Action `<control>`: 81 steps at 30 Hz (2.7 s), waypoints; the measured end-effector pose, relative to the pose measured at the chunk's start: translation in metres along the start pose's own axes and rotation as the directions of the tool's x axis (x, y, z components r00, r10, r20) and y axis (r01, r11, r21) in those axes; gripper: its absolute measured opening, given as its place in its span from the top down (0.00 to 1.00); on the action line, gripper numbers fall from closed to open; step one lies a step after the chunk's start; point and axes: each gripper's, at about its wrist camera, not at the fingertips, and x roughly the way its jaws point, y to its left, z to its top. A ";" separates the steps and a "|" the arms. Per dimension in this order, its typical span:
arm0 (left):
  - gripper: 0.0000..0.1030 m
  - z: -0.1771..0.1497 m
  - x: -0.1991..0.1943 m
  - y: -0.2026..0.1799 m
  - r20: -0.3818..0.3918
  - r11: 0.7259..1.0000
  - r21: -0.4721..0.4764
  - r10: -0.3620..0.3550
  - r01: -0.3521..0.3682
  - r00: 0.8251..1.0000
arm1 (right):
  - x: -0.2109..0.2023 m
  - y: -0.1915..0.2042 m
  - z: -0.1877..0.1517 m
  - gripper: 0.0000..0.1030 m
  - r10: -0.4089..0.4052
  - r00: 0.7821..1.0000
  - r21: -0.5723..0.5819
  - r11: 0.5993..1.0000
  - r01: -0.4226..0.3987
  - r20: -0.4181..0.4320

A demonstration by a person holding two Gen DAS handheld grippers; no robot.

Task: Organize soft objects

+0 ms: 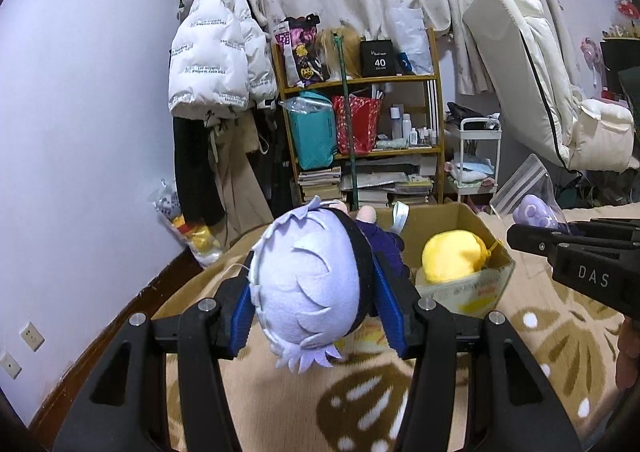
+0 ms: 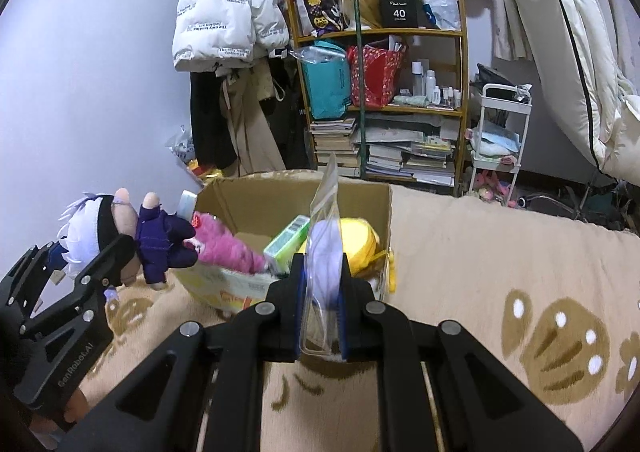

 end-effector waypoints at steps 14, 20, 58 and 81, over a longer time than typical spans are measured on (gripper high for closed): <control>0.49 0.014 0.052 -0.006 -0.015 1.000 -0.013 -0.024 0.024 1.000 | 0.038 -0.001 0.016 0.86 0.025 0.999 0.002 1.000 -0.025 0.023; 0.49 0.011 0.064 -0.006 -0.043 0.999 -0.015 -0.032 0.031 0.999 | 0.053 0.003 0.017 0.86 0.068 0.998 -0.013 0.998 -0.068 -0.001; 0.04 0.007 0.040 0.018 -0.036 0.999 -0.004 0.046 -0.046 0.998 | 0.045 -0.012 0.008 0.45 0.127 0.992 0.064 0.990 -0.126 -0.017; 0.03 0.004 -0.034 0.035 -0.026 0.997 0.015 0.078 -0.078 0.997 | -0.049 -0.015 0.008 0.00 -0.001 0.995 0.035 0.999 -0.003 0.102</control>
